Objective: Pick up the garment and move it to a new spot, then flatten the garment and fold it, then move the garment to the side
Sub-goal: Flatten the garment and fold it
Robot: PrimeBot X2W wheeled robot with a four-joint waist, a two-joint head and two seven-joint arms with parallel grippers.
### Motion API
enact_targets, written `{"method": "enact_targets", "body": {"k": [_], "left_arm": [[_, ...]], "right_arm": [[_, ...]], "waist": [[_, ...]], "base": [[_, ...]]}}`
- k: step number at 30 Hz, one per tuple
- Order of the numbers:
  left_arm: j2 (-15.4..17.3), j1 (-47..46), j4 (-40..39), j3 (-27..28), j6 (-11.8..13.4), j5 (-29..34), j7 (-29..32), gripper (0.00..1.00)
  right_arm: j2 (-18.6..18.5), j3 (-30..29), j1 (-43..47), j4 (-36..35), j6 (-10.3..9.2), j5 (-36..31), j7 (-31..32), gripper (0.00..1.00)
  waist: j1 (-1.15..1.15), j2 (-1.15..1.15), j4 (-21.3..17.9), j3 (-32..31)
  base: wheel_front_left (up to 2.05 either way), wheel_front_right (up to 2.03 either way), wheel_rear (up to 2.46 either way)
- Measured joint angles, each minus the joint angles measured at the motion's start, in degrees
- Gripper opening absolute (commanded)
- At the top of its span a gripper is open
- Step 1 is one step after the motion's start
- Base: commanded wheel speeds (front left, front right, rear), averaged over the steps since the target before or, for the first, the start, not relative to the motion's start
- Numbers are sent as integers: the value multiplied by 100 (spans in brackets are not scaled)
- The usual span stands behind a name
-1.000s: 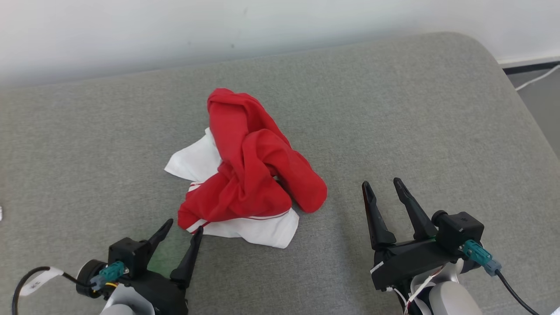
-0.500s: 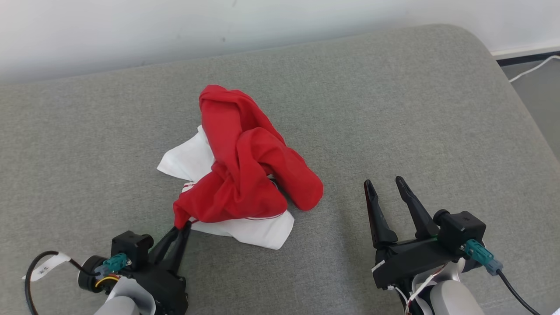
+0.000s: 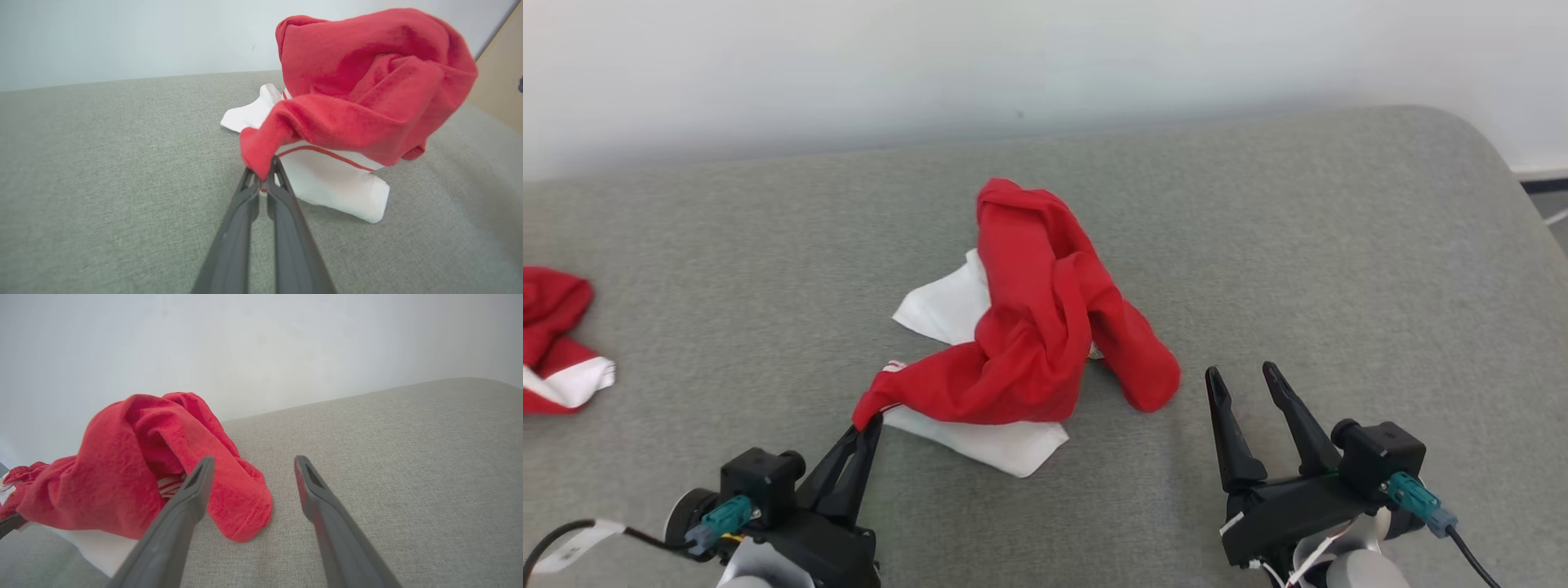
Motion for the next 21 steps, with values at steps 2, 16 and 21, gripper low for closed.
{"method": "enact_targets", "body": {"k": [2, 16, 21], "left_arm": [[132, 118, -281, 26, 118, 1, 111, 0], [1099, 1013, -2118, 403, 1013, -42, 957, 0], [1234, 1254, -2260, 502, 1172, -160, 1072, 0]], "right_arm": [[0, -20, 52, 22, 0, 3, 1, 100], [1, -23, 172, 34, 0, 38, 32, 100], [0, 4, 166, 35, 0, 37, 63, 100]], "waist": [[0, 0, 110, -55], [0, 0, 669, -349], [0, 0, 620, -336]], "base": [[0, 0, 0], [0, 0, 0], [0, 0, 0]]}}
